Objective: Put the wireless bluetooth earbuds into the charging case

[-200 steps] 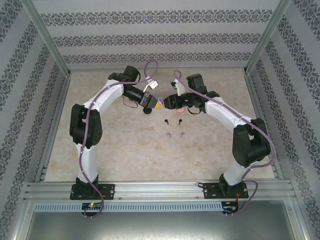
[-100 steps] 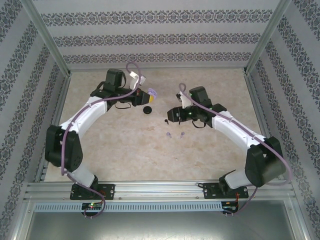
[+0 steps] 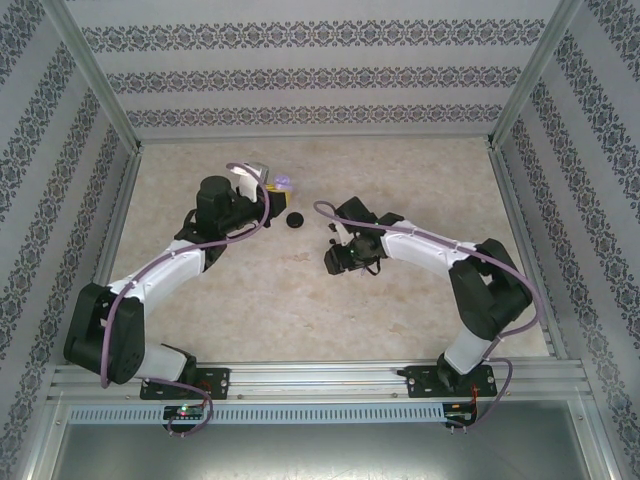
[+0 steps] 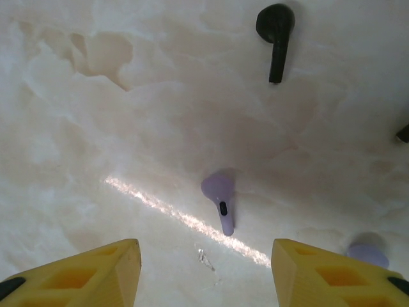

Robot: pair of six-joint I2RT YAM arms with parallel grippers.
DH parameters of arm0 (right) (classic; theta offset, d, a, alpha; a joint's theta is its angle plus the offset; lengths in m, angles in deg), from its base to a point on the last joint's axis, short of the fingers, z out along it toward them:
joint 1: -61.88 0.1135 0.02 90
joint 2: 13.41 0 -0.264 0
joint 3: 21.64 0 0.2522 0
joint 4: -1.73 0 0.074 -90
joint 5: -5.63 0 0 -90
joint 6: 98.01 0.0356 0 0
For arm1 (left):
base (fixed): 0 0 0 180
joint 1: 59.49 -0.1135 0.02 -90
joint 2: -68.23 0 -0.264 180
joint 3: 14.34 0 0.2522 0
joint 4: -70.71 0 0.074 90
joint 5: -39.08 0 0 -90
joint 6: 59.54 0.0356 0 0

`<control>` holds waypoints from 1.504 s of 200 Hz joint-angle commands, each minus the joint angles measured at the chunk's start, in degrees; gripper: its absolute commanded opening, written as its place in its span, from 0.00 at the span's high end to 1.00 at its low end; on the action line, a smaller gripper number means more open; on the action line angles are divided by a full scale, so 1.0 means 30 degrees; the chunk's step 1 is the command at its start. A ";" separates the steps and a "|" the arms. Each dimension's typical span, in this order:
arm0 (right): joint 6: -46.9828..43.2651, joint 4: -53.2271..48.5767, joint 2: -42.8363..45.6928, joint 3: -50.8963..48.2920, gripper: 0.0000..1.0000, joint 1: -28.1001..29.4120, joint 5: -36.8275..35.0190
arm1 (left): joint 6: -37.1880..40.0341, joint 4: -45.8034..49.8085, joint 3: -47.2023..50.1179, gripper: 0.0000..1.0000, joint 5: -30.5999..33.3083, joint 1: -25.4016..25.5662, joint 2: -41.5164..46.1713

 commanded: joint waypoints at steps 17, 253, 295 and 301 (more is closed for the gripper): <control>0.0603 -0.1299 -0.1437 0.1509 0.44 0.0706 -0.2080 | -0.0640 -0.6149 0.1455 1.00 0.1343 0.0185 0.0735; 0.0750 -0.1625 -0.4714 0.3304 0.60 0.1690 -0.4105 | -0.1389 -1.0295 0.2458 1.00 0.2827 0.0168 0.1046; 0.0843 -0.1567 -0.4805 0.3411 0.66 0.1597 -0.4008 | -0.1418 -1.0243 0.2371 1.00 0.2588 0.0192 0.0903; 0.0854 -0.1524 -0.4777 0.3383 0.67 0.1569 -0.3965 | -0.1456 -1.0242 0.2368 1.00 0.2523 0.0169 0.0864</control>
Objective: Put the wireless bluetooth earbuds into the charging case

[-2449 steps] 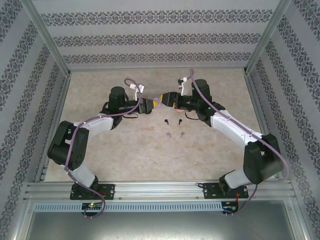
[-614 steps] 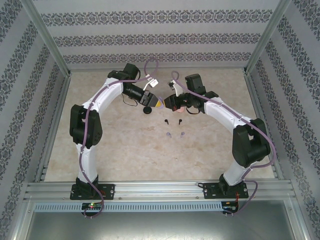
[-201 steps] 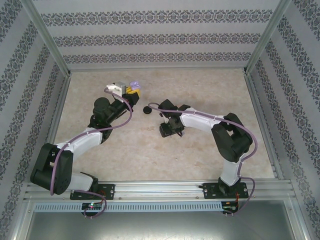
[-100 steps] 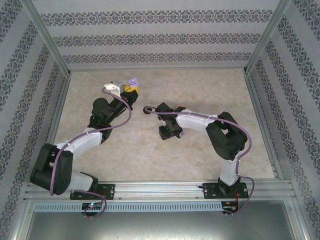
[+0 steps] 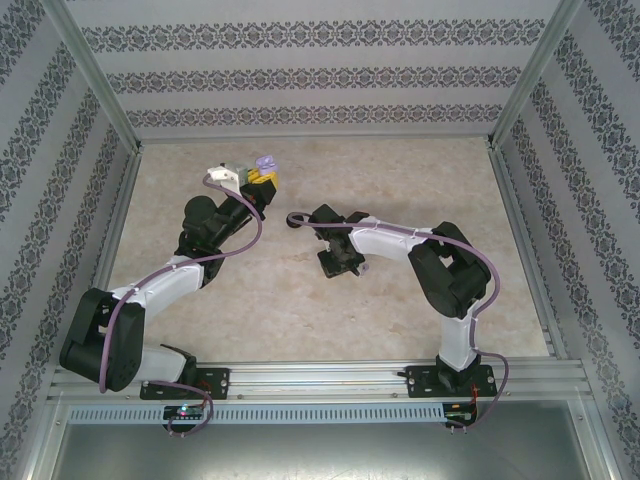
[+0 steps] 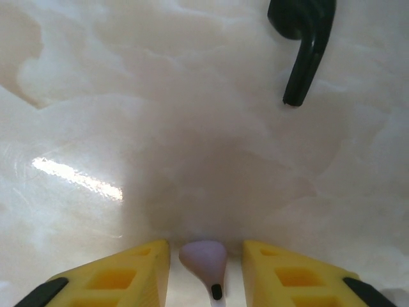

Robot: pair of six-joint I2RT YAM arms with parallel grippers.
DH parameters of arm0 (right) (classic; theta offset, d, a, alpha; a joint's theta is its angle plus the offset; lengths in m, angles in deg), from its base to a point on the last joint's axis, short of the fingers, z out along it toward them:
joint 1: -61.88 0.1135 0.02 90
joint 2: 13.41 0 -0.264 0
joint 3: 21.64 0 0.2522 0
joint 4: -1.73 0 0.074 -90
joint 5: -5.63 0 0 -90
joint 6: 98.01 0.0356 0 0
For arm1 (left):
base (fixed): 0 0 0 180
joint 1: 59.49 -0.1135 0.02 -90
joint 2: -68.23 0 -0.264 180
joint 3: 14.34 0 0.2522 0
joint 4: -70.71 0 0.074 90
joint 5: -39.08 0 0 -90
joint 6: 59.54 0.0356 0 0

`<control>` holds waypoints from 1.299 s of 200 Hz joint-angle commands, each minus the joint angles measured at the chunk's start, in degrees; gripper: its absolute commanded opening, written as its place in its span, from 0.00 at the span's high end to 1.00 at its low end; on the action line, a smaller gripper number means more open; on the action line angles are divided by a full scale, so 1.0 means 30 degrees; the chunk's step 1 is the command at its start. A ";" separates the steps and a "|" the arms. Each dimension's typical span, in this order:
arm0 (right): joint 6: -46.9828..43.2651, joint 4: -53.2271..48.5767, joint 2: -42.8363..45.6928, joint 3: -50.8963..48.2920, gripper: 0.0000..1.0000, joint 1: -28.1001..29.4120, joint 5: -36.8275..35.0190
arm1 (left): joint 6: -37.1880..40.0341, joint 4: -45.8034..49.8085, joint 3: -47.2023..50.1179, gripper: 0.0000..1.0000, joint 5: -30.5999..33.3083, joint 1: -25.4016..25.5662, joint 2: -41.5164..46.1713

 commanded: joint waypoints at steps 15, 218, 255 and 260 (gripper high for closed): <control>0.0334 0.0449 -0.0354 0.0256 0.71 -0.0030 -0.0354 | -0.0472 -0.0857 -0.0497 1.00 -0.0471 0.0169 0.0255; -0.0100 0.1429 1.1615 0.1781 0.78 -0.2759 0.1067 | 0.1924 -0.0009 -0.2606 1.00 -0.6966 0.0958 -0.1587; -0.0249 0.3232 1.2654 0.2768 0.78 -0.2722 0.2256 | 0.5152 0.0999 -0.3043 1.00 -0.6399 0.2592 -0.1644; -0.0224 0.3571 1.2841 0.2726 0.78 -0.2706 0.2398 | 0.5491 0.0800 -0.3006 1.00 -0.6031 0.2800 -0.1662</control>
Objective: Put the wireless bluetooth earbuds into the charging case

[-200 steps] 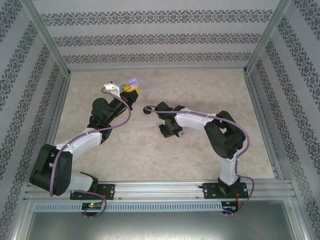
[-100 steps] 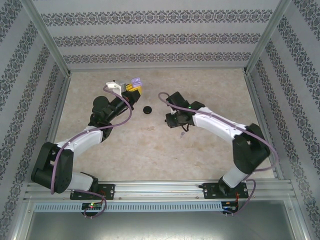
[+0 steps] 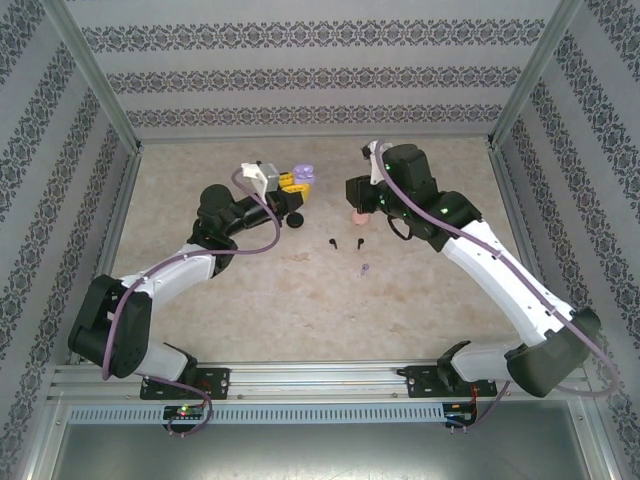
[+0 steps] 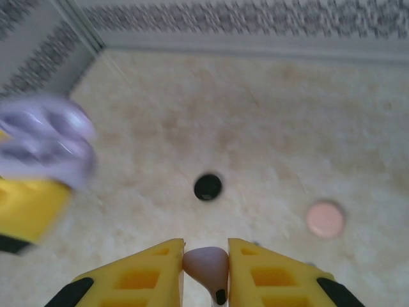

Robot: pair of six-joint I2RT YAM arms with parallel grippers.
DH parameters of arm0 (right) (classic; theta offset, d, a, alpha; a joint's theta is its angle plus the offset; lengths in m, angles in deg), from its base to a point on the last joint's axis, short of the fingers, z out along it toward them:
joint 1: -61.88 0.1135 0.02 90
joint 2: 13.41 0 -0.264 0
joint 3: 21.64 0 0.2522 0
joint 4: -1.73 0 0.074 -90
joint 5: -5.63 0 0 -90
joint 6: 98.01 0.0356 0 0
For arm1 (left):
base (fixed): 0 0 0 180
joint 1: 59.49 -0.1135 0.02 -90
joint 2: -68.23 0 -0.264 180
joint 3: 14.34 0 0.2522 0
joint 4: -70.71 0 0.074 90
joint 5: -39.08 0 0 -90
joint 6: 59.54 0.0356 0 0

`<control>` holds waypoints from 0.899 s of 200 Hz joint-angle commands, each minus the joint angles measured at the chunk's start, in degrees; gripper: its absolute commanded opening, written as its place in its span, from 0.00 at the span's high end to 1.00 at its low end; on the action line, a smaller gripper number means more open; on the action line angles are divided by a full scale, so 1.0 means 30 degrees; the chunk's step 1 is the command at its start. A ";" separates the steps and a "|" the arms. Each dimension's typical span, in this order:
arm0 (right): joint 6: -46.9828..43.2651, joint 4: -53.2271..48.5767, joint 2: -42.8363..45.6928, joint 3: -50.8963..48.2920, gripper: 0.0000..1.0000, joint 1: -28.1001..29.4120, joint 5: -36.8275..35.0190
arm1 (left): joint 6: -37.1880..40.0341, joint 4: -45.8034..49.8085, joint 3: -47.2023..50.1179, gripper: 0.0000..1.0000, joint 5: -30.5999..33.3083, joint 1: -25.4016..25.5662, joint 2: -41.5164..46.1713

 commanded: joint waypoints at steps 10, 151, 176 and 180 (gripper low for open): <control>-0.0365 0.2229 0.1239 0.0275 0.77 0.0006 0.1316 | 0.3418 -0.0423 -0.0390 1.00 0.0905 0.1416 -0.0204; -0.0007 0.9242 0.3558 -0.4096 0.77 0.0084 0.3716 | 0.3301 -0.5164 -0.1544 1.00 0.4071 0.4015 -0.2342; 0.0227 0.9555 0.3294 -0.4134 0.77 0.0083 0.3934 | 0.3330 -0.4974 -0.1721 1.00 0.3833 0.4110 -0.2344; 0.0257 0.9585 0.3215 -0.4133 0.77 0.0121 0.3990 | 0.3330 -0.4980 -0.1733 1.00 0.3814 0.4125 -0.2356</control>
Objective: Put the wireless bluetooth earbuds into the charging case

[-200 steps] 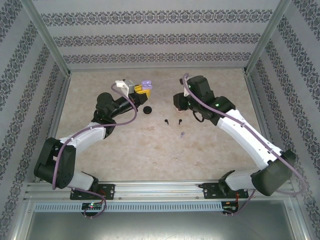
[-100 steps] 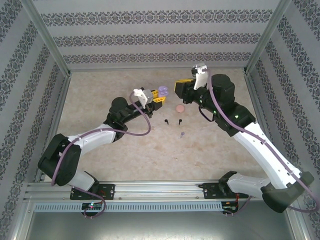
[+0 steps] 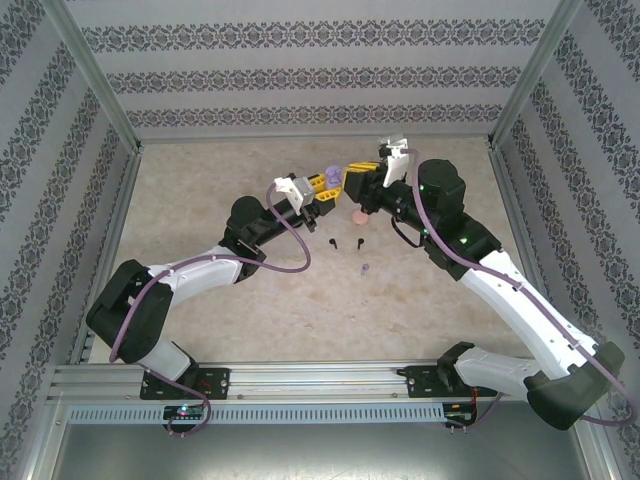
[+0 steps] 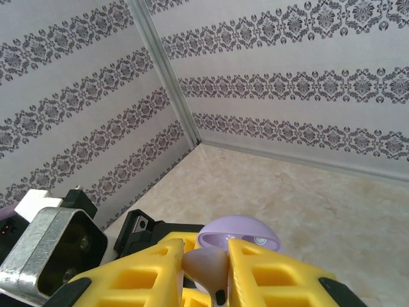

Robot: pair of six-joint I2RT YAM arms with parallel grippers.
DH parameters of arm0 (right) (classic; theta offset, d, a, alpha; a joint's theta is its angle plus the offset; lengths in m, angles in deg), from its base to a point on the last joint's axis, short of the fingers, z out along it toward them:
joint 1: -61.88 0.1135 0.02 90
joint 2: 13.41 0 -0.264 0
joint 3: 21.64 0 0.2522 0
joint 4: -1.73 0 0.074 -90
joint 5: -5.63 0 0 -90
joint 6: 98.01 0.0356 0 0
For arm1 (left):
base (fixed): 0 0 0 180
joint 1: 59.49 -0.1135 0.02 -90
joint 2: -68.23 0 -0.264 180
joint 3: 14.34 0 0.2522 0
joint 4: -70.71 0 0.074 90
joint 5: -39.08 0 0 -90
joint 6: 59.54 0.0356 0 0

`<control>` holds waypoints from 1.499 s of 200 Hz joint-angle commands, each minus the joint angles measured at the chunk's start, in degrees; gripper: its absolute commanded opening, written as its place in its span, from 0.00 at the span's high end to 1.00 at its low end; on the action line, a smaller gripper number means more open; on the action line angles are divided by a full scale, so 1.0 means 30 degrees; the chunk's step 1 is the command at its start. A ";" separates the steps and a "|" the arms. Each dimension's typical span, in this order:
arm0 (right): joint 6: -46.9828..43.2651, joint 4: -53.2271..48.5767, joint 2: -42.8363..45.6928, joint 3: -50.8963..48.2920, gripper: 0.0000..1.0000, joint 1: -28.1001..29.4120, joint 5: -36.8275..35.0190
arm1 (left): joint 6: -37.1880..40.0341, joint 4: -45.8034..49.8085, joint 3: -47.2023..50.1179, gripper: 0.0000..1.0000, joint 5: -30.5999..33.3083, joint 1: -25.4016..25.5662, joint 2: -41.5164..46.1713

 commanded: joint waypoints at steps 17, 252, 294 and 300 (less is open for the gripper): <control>0.0592 0.1439 -0.0510 -0.0039 0.77 0.0147 0.0805 | -0.0105 -0.1243 -0.0831 1.00 -0.0205 0.0453 -0.0100; 0.0558 0.0868 -0.1449 -0.0109 0.79 0.0090 0.0512 | 0.0137 -0.0171 -0.1101 1.00 -0.0992 0.0523 0.0433; 0.0549 0.0810 -0.1833 0.0439 0.79 -0.0036 0.0664 | 0.0119 -0.0162 -0.1071 1.00 -0.1102 0.0556 0.0520; 0.0549 0.0858 -0.1839 0.0388 0.79 -0.0053 0.0611 | 0.0126 -0.0119 -0.1049 1.00 -0.1113 0.0556 0.0539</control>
